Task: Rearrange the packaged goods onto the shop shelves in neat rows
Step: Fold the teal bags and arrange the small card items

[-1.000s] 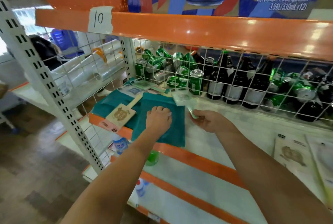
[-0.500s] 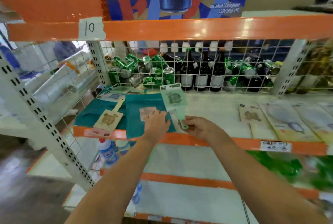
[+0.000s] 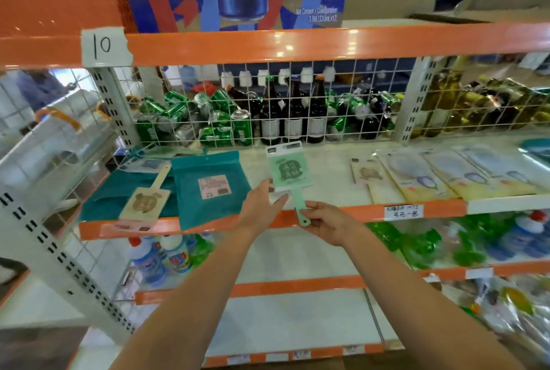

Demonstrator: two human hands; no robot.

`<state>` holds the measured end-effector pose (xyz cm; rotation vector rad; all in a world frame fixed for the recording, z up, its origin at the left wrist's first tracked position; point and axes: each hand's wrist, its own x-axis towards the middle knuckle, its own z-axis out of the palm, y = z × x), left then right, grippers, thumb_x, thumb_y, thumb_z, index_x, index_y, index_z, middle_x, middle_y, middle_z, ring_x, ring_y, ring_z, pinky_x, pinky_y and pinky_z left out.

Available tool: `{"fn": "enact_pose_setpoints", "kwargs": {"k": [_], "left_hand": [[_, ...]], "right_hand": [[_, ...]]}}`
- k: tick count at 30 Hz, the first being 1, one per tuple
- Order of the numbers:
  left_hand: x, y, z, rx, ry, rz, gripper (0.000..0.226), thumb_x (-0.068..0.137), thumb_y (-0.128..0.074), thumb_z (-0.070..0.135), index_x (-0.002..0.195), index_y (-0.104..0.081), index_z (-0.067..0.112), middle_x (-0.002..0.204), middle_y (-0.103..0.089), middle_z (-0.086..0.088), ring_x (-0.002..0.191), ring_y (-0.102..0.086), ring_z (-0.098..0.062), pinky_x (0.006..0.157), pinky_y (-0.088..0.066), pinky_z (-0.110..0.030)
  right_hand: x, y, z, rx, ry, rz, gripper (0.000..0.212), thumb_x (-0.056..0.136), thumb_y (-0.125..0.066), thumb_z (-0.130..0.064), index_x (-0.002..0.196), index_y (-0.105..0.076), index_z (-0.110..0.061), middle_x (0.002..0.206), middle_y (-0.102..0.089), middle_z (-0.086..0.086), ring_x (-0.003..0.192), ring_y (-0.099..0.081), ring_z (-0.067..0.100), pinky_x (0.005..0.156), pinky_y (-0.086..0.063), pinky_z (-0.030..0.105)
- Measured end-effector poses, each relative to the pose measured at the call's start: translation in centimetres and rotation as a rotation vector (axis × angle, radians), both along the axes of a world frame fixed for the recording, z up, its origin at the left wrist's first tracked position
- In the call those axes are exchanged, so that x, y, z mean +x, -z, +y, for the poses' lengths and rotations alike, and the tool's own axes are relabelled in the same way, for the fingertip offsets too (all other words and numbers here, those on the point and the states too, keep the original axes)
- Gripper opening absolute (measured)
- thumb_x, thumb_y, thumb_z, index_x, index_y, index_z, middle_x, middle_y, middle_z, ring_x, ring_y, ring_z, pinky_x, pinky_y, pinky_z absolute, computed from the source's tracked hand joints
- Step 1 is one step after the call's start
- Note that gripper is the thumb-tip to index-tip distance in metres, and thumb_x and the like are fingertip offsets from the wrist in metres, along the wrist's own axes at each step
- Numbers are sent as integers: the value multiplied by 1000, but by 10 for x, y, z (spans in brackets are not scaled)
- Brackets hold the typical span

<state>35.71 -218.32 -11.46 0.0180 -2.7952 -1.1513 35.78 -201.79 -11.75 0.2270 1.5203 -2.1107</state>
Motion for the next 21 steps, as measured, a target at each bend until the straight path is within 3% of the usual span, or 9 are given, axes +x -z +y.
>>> {"fn": "enact_pose_setpoints", "kwargs": {"k": [4, 7, 10, 13, 15, 17, 19, 21], "left_hand": [[-8, -14, 20, 220, 8, -39, 48, 94, -53, 40, 135, -43, 15, 115, -54, 7, 106, -50, -11, 89, -38, -25], [-22, -15, 37, 422, -65, -91, 40, 97, -49, 34, 131, -49, 11, 116, -59, 0, 104, -55, -17, 91, -45, -32], [-37, -11, 56, 620, -113, -183, 33, 97, -51, 18, 126, -52, 2, 106, -59, -9, 88, -58, -19, 78, -52, -29], [-47, -11, 74, 771, -133, -257, 31, 96, -54, 10, 125, -52, -1, 106, -59, -15, 73, -58, -15, 67, -53, -23], [-56, -9, 85, 813, -146, -282, 32, 96, -53, 8, 126, -52, -2, 105, -58, -16, 68, -57, -14, 58, -53, -18], [-65, -8, 95, 818, -158, -284, 31, 96, -53, 7, 125, -53, -3, 102, -58, -15, 65, -56, -13, 51, -52, -15], [-76, -8, 104, 813, -177, -275, 31, 96, -53, 6, 125, -54, -4, 100, -58, -15, 64, -55, -13, 52, -51, -16], [-90, -6, 112, 797, -195, -273, 30, 96, -53, 6, 124, -54, -4, 101, -59, -15, 65, -56, -14, 60, -52, -21]], "right_hand": [[0, 0, 17, 0, 28, 2, 21, 93, -46, 8, 93, -60, -8, 83, -61, 6, 77, -57, 15, 74, -50, 25], [-1, -1, 34, 29, 63, 11, 20, 92, -48, 8, 93, -59, -8, 82, -63, 6, 72, -61, 14, 62, -55, 21], [-3, -2, 53, 69, 78, 13, 18, 91, -49, 10, 92, -58, -6, 81, -64, 7, 62, -65, 11, 56, -56, 21], [-7, -4, 76, 155, 76, 32, 13, 90, -55, 5, 90, -56, -8, 84, -64, 9, 74, -64, 17, 70, -57, 28], [-14, -6, 93, 237, 79, 68, 8, 91, -56, 0, 89, -59, -8, 87, -66, 10, 78, -64, 19, 78, -55, 32], [-25, -8, 111, 357, 114, 118, 9, 91, -57, -2, 87, -61, -9, 91, -66, 12, 74, -63, 18, 73, -56, 31], [-40, -9, 128, 498, 159, 179, 9, 90, -57, -3, 87, -60, -10, 86, -64, 9, 65, -60, 15, 59, -53, 22], [-58, -8, 145, 640, 186, 241, 5, 90, -59, -6, 88, -60, -10, 78, -62, 6, 62, -57, 15, 56, -49, 22]]}}
